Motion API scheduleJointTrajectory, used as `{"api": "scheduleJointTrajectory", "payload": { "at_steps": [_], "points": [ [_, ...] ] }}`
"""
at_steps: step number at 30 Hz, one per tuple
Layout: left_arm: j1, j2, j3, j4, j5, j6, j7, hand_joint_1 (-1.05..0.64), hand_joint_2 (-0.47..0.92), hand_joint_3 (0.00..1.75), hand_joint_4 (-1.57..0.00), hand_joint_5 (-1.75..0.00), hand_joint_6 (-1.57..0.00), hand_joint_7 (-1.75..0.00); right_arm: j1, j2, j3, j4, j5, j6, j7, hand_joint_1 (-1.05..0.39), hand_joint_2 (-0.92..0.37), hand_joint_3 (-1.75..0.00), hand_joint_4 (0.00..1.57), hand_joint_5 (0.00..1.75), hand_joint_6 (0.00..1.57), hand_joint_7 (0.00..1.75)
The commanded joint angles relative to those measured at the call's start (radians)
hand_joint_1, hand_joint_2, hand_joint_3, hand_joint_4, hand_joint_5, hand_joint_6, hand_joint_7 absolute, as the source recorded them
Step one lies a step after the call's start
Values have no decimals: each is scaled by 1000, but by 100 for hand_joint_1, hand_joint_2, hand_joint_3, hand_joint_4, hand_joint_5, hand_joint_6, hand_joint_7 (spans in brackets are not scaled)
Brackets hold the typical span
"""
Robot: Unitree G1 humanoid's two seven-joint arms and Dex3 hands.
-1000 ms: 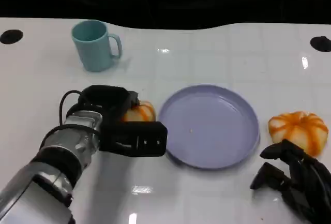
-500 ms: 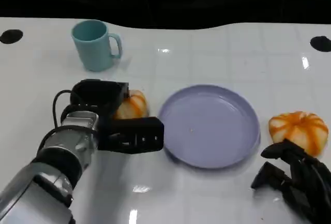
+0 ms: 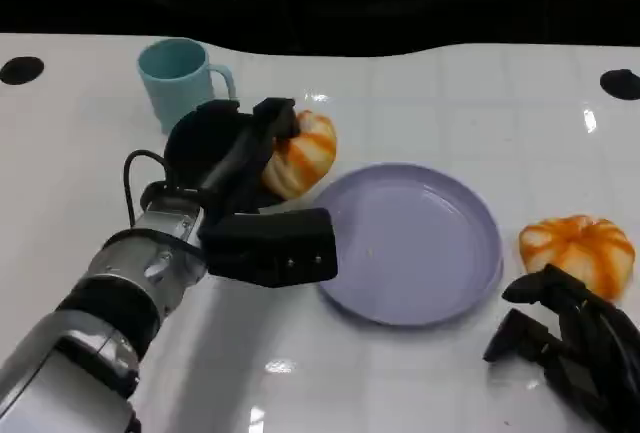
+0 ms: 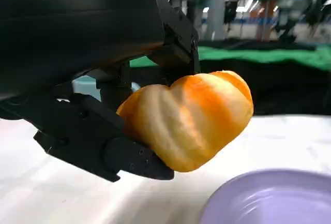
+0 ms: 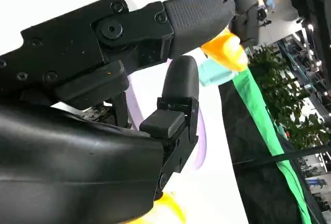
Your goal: Grasp the bread from the table and place it into the plate.
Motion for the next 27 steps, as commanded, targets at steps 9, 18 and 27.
{"api": "scheduleJointTrajectory", "payload": {
  "at_steps": [9,18,27],
  "points": [
    [-1,9,5,4,-4,-18,32,-14,81,45,-87,-175,-59,-172,7,-19,-8,17,-3,7,-2,-55,-92,-21,67,152,60,122],
    [-72,-77,-13,2,-41,-168,-134,-17,59,96,-89,-175,-68,-175,10,-18,-16,18,13,11,22,-54,-92,-22,66,151,60,121],
    [-115,-136,-47,36,-29,-138,-230,-20,61,105,-89,-175,-67,-173,18,-5,-12,4,-2,2,-2,-53,-92,-22,67,151,61,122]
  ]
}}
